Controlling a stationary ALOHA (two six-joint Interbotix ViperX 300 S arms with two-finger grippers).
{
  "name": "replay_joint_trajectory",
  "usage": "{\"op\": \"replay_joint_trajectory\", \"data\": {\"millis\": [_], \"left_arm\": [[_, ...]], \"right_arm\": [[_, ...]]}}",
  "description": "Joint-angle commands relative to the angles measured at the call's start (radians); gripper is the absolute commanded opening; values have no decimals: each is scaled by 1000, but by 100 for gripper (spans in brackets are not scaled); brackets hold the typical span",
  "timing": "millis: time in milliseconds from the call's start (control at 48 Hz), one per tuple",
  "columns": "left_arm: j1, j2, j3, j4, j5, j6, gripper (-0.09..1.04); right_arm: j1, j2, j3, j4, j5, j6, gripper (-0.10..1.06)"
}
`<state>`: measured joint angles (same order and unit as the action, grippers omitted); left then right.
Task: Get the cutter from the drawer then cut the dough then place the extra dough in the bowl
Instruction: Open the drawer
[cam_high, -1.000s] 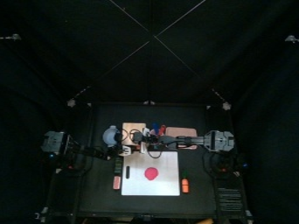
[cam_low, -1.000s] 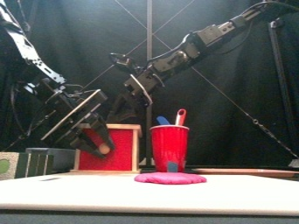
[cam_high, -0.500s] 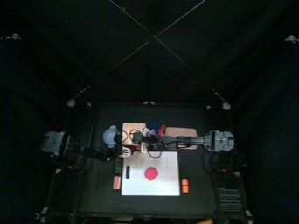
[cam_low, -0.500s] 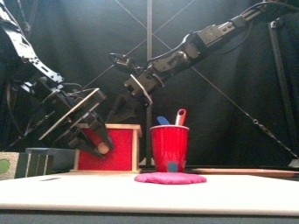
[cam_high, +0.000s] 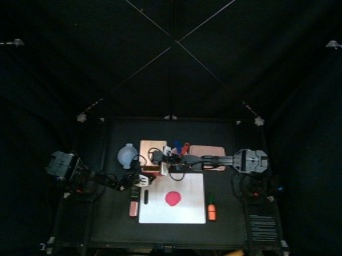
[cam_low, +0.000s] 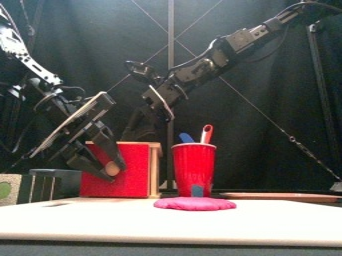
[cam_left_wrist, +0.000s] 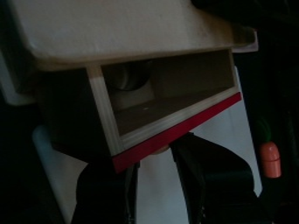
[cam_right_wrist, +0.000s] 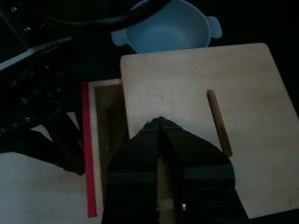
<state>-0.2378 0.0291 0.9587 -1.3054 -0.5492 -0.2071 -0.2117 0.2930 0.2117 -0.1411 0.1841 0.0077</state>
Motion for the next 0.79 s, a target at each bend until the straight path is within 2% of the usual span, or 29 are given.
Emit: {"op": "replay_joint_trajectory", "data": {"millis": [21, 792], "left_arm": [[-28, -5, -17, -8, 5, 2, 50], [-126, 3, -38, -54, 9, 2, 50]], "right_arm": [[-8, -11, -3, 2, 8, 2, 4], [-8, -3, -6, 2, 14, 2, 4]]}}
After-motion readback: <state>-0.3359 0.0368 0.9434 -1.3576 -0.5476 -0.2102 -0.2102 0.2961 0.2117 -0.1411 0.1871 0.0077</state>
